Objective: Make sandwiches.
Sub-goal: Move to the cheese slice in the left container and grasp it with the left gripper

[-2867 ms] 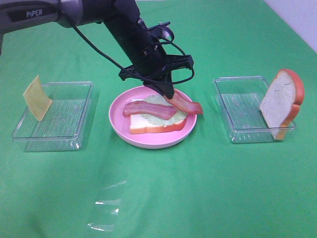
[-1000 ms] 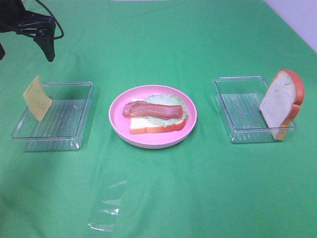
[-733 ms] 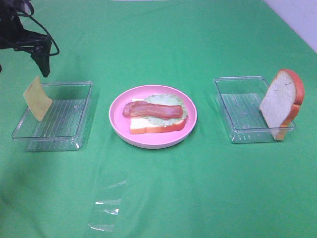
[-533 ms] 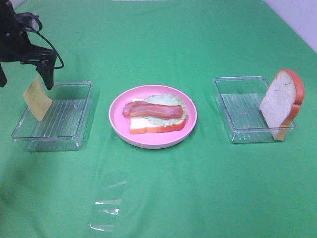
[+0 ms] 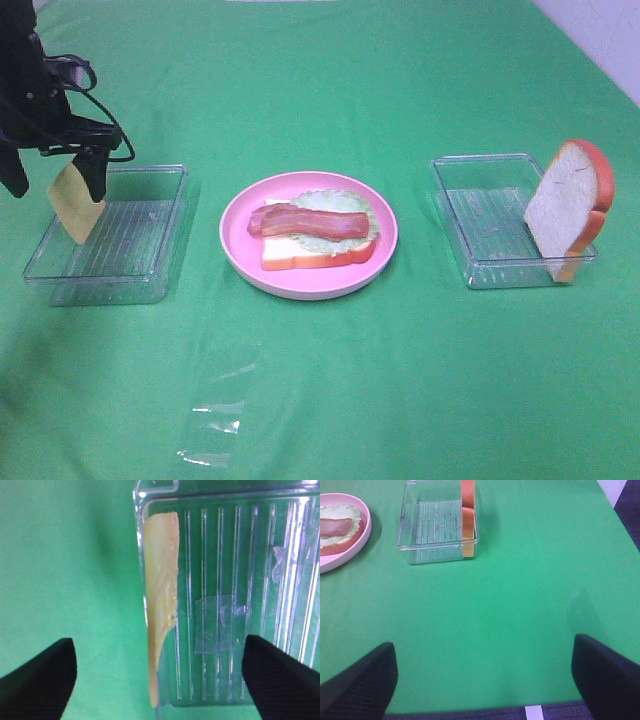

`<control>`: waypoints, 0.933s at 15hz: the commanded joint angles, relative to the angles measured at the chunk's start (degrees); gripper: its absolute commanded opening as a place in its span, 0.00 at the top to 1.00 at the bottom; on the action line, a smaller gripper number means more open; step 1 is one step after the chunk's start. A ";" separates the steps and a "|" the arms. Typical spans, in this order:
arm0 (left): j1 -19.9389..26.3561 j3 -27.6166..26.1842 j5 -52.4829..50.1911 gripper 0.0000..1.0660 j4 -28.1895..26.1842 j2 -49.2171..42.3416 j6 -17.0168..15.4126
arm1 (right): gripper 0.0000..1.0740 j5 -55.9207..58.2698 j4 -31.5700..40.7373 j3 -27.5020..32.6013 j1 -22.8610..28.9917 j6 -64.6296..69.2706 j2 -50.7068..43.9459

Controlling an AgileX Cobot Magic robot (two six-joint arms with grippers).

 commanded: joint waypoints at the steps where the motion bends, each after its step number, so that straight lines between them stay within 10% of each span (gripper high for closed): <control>1: -0.11 -0.17 2.35 0.45 0.63 0.11 -0.97 | 0.17 -0.34 0.06 0.17 0.06 -0.46 -1.89; 9: -0.11 -0.17 0.11 0.49 0.69 0.11 -2.29 | 0.17 -0.34 0.06 0.17 0.06 -0.46 -1.89; 14: -0.17 -0.17 0.52 0.98 0.57 0.11 -2.29 | 0.17 -0.34 0.06 0.17 0.06 -0.46 -1.89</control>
